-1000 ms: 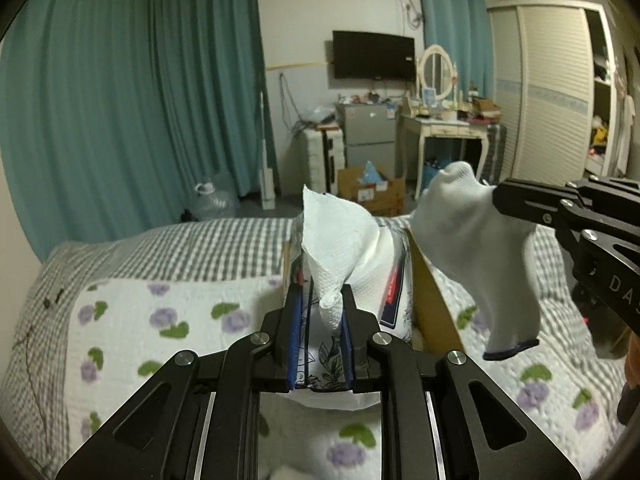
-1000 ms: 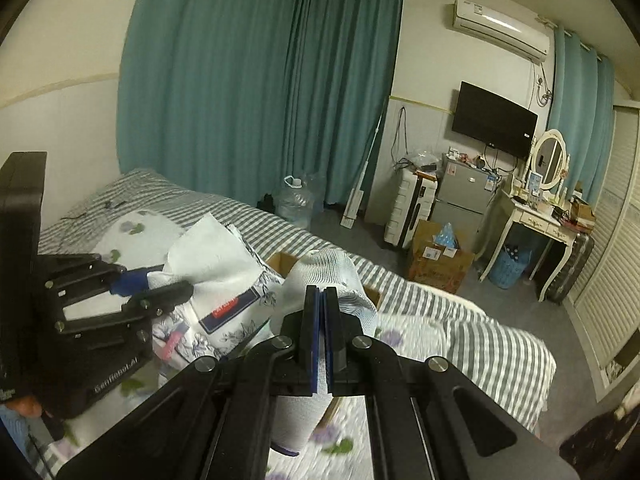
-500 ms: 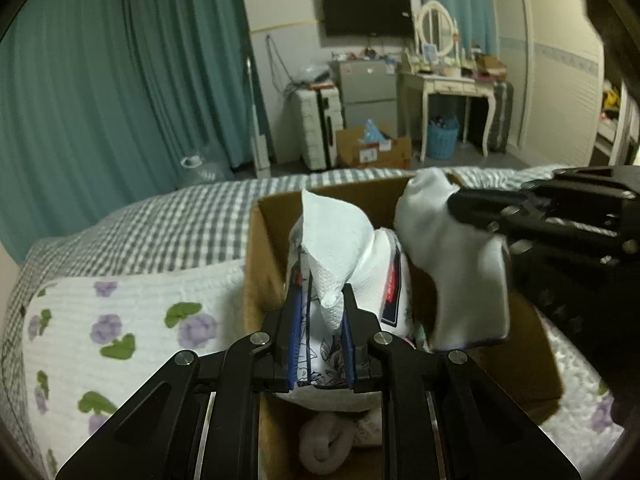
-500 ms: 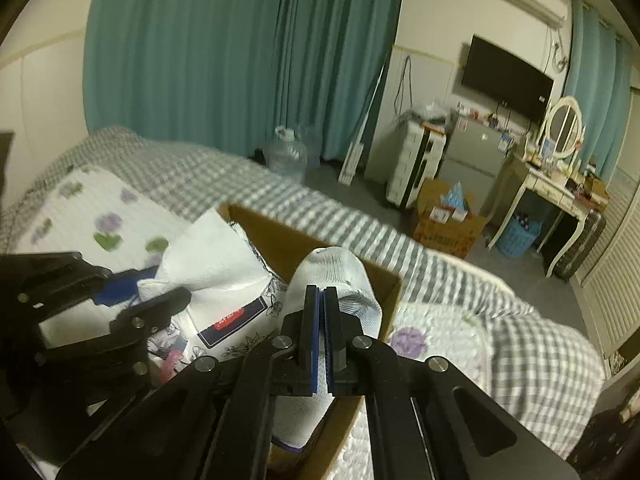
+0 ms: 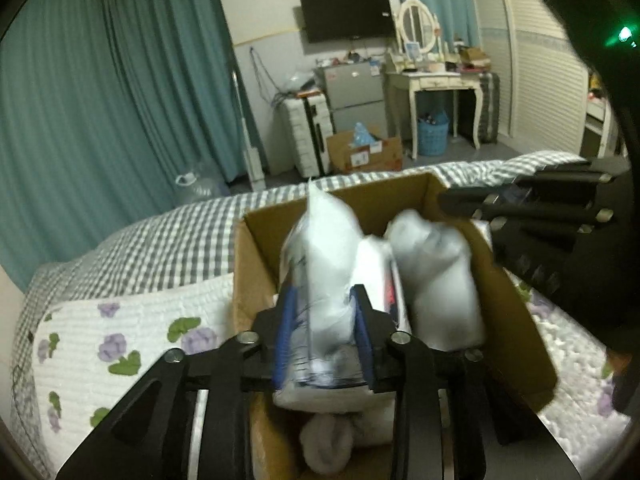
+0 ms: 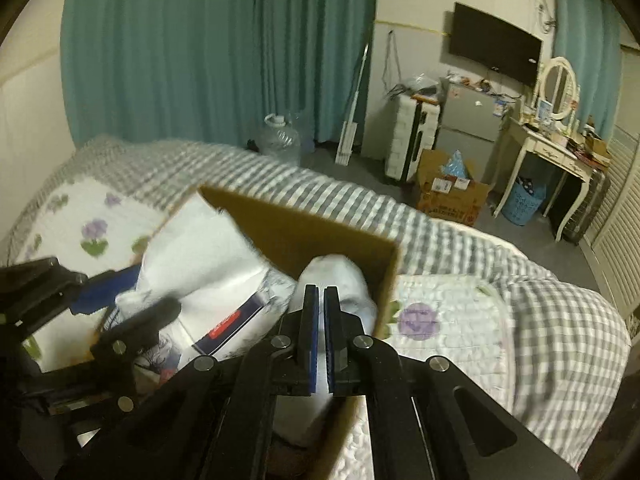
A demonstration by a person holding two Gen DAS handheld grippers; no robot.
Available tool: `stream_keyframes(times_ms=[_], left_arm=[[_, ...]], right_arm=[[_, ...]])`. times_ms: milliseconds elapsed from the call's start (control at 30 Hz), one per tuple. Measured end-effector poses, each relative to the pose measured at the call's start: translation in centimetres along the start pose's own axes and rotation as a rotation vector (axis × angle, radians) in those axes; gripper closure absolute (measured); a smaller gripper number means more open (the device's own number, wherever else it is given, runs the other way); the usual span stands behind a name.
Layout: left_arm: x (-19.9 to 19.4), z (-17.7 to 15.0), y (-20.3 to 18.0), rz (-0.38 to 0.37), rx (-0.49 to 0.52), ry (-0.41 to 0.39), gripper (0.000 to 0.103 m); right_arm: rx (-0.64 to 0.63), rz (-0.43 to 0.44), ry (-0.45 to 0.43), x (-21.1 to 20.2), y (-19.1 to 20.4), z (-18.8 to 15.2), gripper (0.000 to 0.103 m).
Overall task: Organize soft objects
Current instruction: 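Carry the sock and tissue box into the box and open both tools, then move both tools back to the last items on the bed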
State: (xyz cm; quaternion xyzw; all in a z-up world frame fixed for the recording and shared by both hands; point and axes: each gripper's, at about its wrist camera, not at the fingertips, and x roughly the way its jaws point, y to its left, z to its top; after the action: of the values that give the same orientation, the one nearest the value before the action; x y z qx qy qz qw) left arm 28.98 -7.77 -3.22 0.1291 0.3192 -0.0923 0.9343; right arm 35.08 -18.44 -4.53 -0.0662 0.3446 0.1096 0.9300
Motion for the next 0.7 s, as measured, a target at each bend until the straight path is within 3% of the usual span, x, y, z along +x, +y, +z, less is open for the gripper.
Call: stream_keyframes(times_ms=[33,67,100,167,300,367,467,633,700], left_arm=[[-0.6,0.1,0.1,0.007,-0.003,-0.004,0.062],[-1.7,0.4,0.3,0.014,-0.007,-0.012,0.053],[-2.5,0.5,0.4,0.018,-0.011,-0.02,0.048],[-4.7,0.9,0.8,0.025,-0.021,-0.043,0.035],[-10.0,1.7,1.6,0.019,-0.037,-0.078,0.032],[-12.6,1.9,2.2,0.023,-0.039,-0.096,0.03],[-17.5,1.8,3.2,0.032,-0.056,-0.134,0.017],[-23.4,0.4,4.4,0.025,-0.077,-0.178,0.014],[-24.6,-0.5,4.8,0.023,-0.082,-0.174,0.004]], right_arm=[[-0.003,-0.015,-0.012,-1.1,-0.1,0.3,0.099],[-0.007,-0.024,-0.022,-2.1,-0.1,0.6,0.091],[-0.008,-0.03,-0.031,-3.2,-0.2,0.8,0.076],[-0.004,-0.047,-0.062,-6.0,-0.3,1.5,0.061],[-0.004,-0.066,-0.121,-12.3,0.0,2.5,0.056],[-0.006,-0.083,-0.144,-15.7,0.3,2.8,0.043],[-0.005,-0.085,-0.171,-20.5,0.9,2.8,0.035],[-0.005,-0.077,-0.216,-27.8,2.1,1.4,0.012],[-0.008,-0.071,-0.236,-30.1,2.7,0.5,0.004]])
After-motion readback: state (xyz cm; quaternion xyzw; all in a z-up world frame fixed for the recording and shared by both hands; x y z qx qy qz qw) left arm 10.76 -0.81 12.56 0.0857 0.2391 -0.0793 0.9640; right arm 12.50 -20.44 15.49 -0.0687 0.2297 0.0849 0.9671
